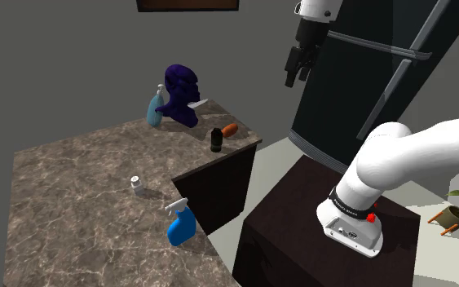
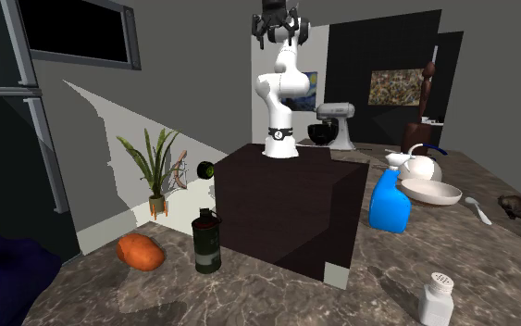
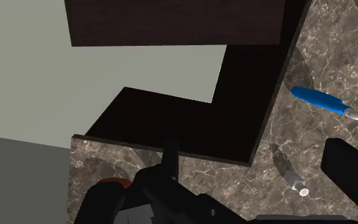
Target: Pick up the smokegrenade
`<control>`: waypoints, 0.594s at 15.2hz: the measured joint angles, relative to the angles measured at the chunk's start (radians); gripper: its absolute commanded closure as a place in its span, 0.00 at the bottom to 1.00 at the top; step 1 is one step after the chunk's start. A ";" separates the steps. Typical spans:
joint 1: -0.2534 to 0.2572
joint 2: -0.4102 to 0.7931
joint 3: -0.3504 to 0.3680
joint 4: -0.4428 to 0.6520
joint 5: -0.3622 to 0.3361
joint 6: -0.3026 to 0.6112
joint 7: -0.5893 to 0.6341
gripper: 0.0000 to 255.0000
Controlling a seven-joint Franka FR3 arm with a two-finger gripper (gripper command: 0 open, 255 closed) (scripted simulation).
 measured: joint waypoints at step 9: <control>-0.007 0.194 -0.028 -0.043 -0.015 0.220 -0.053 0.00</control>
